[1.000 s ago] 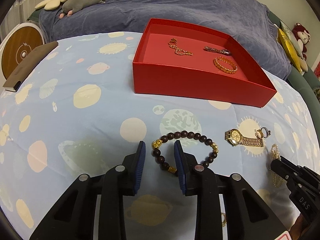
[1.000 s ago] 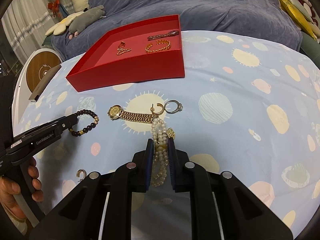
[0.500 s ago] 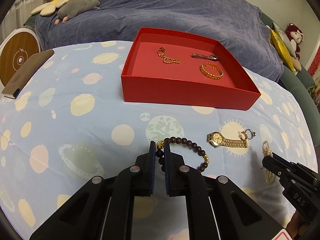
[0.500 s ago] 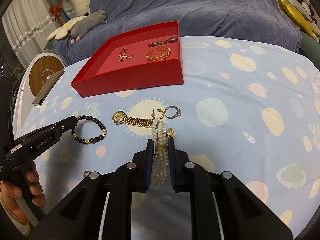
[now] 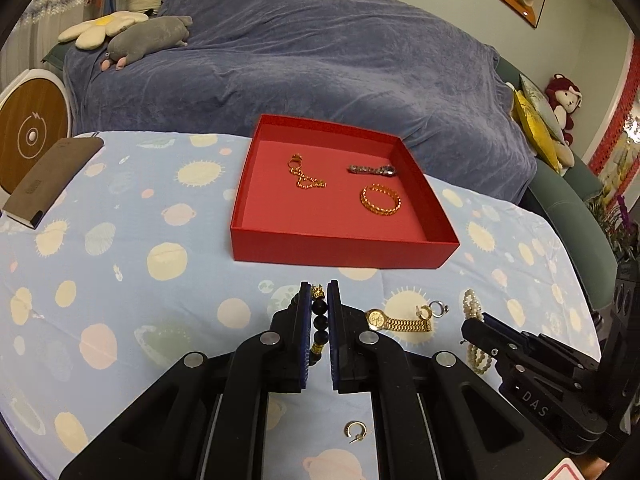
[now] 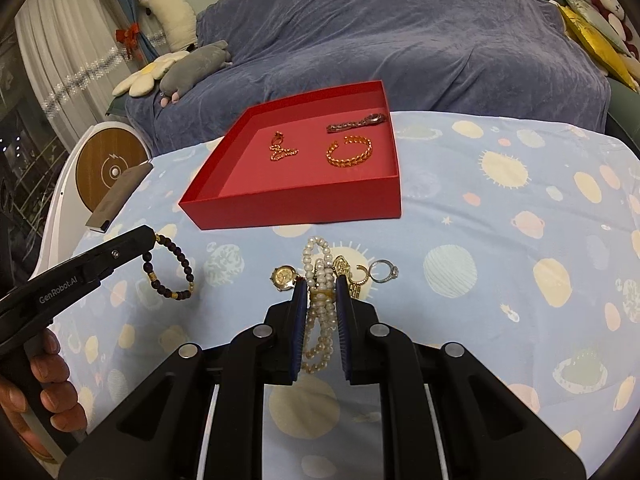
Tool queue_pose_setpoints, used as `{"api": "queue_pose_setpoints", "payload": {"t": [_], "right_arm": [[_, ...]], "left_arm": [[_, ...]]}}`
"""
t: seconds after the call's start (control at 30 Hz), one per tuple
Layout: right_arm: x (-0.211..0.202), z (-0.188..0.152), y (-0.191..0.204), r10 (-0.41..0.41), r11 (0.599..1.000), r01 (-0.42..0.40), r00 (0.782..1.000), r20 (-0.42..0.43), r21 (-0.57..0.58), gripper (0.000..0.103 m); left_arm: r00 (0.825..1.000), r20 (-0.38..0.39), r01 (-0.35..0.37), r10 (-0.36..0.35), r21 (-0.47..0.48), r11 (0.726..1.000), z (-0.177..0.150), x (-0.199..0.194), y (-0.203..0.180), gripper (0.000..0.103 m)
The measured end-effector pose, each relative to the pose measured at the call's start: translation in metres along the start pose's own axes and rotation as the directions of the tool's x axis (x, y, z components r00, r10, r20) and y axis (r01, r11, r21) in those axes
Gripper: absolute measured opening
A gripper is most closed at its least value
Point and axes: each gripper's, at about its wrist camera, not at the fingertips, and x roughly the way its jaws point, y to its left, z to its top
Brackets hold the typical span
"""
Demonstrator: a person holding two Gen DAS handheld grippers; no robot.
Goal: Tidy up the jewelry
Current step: 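Carry necklace and bracelet into the red box and open both tools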
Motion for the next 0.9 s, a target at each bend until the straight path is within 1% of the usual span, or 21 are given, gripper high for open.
{"api": "queue_pose_setpoints", "payload": {"t": [0.1,0.17,0.23,0.37,0.4,0.5,0.57,0.63,0.67,0.8,0.9], "right_arm": [[-0.002,0.014,0.003,0.005,1.0,-0.005,1.0,0.017,0.0,0.014],[-0.002,0.028,0.005,0.006,1.0,-0.006,1.0,0.028,-0.009,0.014],[-0.001,0.044,0.004,0.014,1.0,-0.013,0.999,0.04,-0.008,0.014],[0.013,0.073,0.002,0.028,1.0,-0.028,0.999,0.045,-0.003,0.014],[0.02,0.08,0.001,0.024,1.0,-0.024,0.999,0.043,-0.003,0.014],[0.041,0.095,0.001,0.031,0.999,-0.031,0.999,0.034,0.007,0.014],[0.057,0.103,0.003,0.042,0.999,-0.042,0.999,0.02,0.005,0.014],[0.076,0.108,0.008,0.06,0.998,-0.06,0.998,-0.005,-0.002,0.014],[0.085,0.109,0.01,0.056,0.998,-0.056,0.998,-0.014,-0.008,0.014],[0.119,0.112,0.018,0.041,0.999,-0.043,0.998,-0.047,-0.03,0.014],[0.139,0.112,0.021,0.035,0.998,-0.038,0.997,-0.067,-0.042,0.014]], "left_arm": [[1.0,0.022,0.013,-0.013,0.002,1.0,0.015,-0.008,-0.002,0.005],[0.999,0.05,0.008,-0.009,0.027,1.0,0.031,-0.013,-0.006,0.005],[0.997,0.074,0.013,-0.015,0.024,1.0,0.047,-0.017,-0.005,0.005],[0.994,0.105,0.008,-0.012,0.031,0.999,0.078,-0.01,-0.004,0.005],[0.994,0.105,0.015,-0.019,0.034,0.999,0.085,-0.005,-0.004,0.005],[0.995,0.102,0.006,-0.01,0.04,0.999,0.102,0.015,-0.003,0.005],[0.995,0.101,0.005,-0.008,0.027,1.0,0.11,0.031,0.0,0.005],[0.997,0.08,0.012,-0.012,0.006,1.0,0.116,0.05,0.005,0.005],[0.997,0.071,0.013,-0.014,0.002,1.0,0.118,0.059,0.006,0.005],[0.999,0.043,-0.021,0.021,0.0,1.0,0.119,0.092,0.011,0.006],[1.0,0.015,-0.02,0.021,-0.012,1.0,0.118,0.111,0.019,0.006]]}}
